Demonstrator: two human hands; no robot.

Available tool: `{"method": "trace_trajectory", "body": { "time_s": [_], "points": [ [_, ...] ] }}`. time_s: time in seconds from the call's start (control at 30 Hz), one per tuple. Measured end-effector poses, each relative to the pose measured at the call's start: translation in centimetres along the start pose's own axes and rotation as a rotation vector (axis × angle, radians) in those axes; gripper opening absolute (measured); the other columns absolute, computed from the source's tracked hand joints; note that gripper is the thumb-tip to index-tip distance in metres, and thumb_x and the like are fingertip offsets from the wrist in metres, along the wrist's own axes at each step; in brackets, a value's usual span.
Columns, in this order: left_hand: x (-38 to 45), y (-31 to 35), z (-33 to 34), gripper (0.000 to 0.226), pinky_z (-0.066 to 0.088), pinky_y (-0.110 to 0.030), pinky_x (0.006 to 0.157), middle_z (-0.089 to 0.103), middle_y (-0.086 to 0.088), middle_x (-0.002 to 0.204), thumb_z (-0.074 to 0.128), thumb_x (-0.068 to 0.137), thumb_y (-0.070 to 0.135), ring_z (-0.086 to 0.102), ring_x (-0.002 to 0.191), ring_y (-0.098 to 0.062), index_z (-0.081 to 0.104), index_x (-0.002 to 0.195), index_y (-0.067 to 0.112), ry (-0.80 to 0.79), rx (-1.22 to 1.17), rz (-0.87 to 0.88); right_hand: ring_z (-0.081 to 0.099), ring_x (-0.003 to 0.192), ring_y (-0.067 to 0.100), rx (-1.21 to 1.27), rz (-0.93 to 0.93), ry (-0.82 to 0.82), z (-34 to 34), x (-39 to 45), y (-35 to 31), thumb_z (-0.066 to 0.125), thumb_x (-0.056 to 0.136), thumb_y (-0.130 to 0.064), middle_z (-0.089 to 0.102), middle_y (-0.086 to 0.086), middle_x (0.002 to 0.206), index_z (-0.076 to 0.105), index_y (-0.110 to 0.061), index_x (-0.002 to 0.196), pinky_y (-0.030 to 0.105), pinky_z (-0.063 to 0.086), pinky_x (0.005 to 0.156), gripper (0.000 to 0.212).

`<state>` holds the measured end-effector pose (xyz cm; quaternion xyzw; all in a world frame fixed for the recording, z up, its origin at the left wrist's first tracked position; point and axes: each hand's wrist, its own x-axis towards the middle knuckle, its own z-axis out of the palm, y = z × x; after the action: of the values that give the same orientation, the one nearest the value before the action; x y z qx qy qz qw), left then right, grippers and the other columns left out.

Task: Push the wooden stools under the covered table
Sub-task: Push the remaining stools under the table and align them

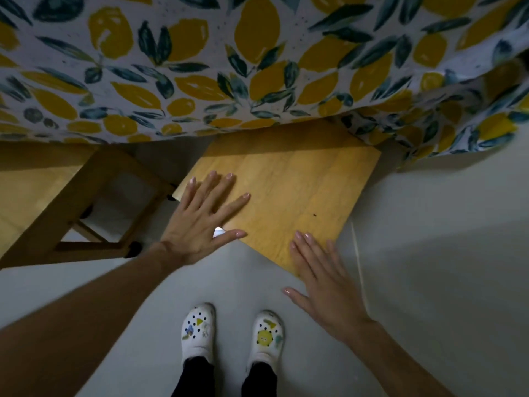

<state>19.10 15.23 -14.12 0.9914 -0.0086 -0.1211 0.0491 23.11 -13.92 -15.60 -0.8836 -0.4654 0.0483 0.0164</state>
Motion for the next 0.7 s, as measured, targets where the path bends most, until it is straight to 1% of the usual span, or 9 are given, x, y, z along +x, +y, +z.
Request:
{"method": "trace_trajectory", "body": {
  "time_s": [0.03, 0.07, 0.13, 0.2, 0.33, 0.43, 0.53, 0.6, 0.7],
  "points": [
    [0.5, -0.4, -0.1, 0.074, -0.005, -0.054, 0.117, -0.003, -0.005, 0.161, 0.019, 0.086, 0.073, -0.009, 0.147, -0.032, 0.006, 0.150, 0.039, -0.013, 0.013, 0.018, 0.022, 0.147, 0.025, 0.026, 0.041, 0.002, 0.2, 1.1, -1.1, 0.041, 0.093, -0.057, 0.026, 0.012, 0.158, 0.033, -0.005, 0.148, 0.047, 0.021, 0.116, 0.076],
    [0.9, -0.7, -0.2, 0.077, -0.005, -0.057, 0.116, -0.008, -0.006, 0.161, 0.019, 0.084, 0.076, -0.014, 0.146, -0.033, 0.001, 0.149, 0.040, -0.028, 0.021, 0.034, 0.020, 0.148, 0.025, 0.049, 0.098, 0.008, 0.4, 2.2, -2.2, 0.039, 0.094, -0.057, 0.024, 0.012, 0.159, 0.030, -0.005, 0.149, 0.047, 0.020, 0.117, 0.077],
    [1.2, -1.0, -0.2, 0.079, -0.003, -0.060, 0.115, -0.011, -0.007, 0.160, 0.019, 0.083, 0.077, -0.017, 0.145, -0.036, -0.003, 0.149, 0.041, -0.040, 0.033, 0.049, 0.018, 0.148, 0.024, 0.074, 0.217, 0.027, 0.9, 3.8, -3.6, 0.035, 0.095, -0.056, 0.023, 0.012, 0.159, 0.027, -0.006, 0.150, 0.046, 0.019, 0.118, 0.075],
    [1.1, -0.9, 0.2, 0.079, 0.000, -0.061, 0.115, -0.010, -0.008, 0.160, 0.020, 0.083, 0.077, -0.016, 0.145, -0.037, -0.002, 0.149, 0.041, -0.029, 0.042, 0.045, 0.020, 0.147, 0.023, 0.024, 0.243, 0.037, 1.6, 4.2, -3.7, 0.035, 0.096, -0.054, 0.023, 0.010, 0.159, 0.026, -0.007, 0.151, 0.045, 0.021, 0.117, 0.073],
    [1.1, -0.6, 0.3, 0.081, 0.002, -0.062, 0.115, -0.007, -0.007, 0.161, 0.024, 0.082, 0.077, -0.013, 0.146, -0.037, 0.004, 0.150, 0.039, -0.022, 0.030, 0.032, 0.023, 0.146, 0.026, -0.134, 0.047, 0.060, 2.5, 3.7, -1.5, 0.036, 0.096, -0.055, 0.024, 0.011, 0.159, 0.025, -0.008, 0.151, 0.045, 0.025, 0.115, 0.074],
    [0.0, 0.5, 0.6, 0.080, 0.006, -0.061, 0.115, -0.002, -0.007, 0.161, 0.031, 0.082, 0.076, -0.010, 0.146, -0.036, 0.012, 0.150, 0.038, -0.005, -0.035, -0.009, 0.022, 0.147, 0.026, -0.178, -0.016, 0.071, 2.5, 3.6, -0.2, 0.039, 0.095, -0.057, 0.023, 0.009, 0.159, 0.022, -0.009, 0.152, 0.044, 0.025, 0.115, 0.076],
    [-2.1, 2.6, 1.7, 0.077, 0.007, -0.059, 0.115, 0.004, -0.009, 0.161, 0.038, 0.084, 0.071, -0.004, 0.147, -0.038, 0.021, 0.149, 0.033, 0.050, -0.093, -0.071, 0.022, 0.147, 0.026, -0.201, -0.092, 0.107, 2.4, 3.4, 2.0, 0.045, 0.092, -0.058, 0.023, 0.009, 0.160, 0.023, -0.009, 0.152, 0.044, 0.025, 0.116, 0.080],
    [-2.5, 3.9, 2.4, 0.073, 0.007, -0.058, 0.116, 0.006, -0.010, 0.161, 0.038, 0.086, 0.066, 0.000, 0.147, -0.038, 0.023, 0.149, 0.032, 0.080, -0.107, -0.104, 0.022, 0.147, 0.026, -0.219, -0.153, 0.113, 2.3, 3.6, 4.0, 0.045, 0.092, -0.058, 0.022, 0.008, 0.160, 0.023, -0.010, 0.152, 0.043, 0.026, 0.116, 0.080],
    [-1.9, 6.2, 2.5, 0.066, 0.011, -0.055, 0.114, 0.010, -0.010, 0.160, 0.034, 0.089, 0.061, 0.006, 0.146, -0.039, 0.022, 0.149, 0.035, 0.093, -0.084, -0.178, 0.022, 0.147, 0.025, -0.237, -0.243, 0.102, 2.0, 4.0, 7.3, 0.040, 0.093, -0.057, 0.024, 0.008, 0.159, 0.025, -0.012, 0.152, 0.043, 0.026, 0.115, 0.076]
  ]
}}
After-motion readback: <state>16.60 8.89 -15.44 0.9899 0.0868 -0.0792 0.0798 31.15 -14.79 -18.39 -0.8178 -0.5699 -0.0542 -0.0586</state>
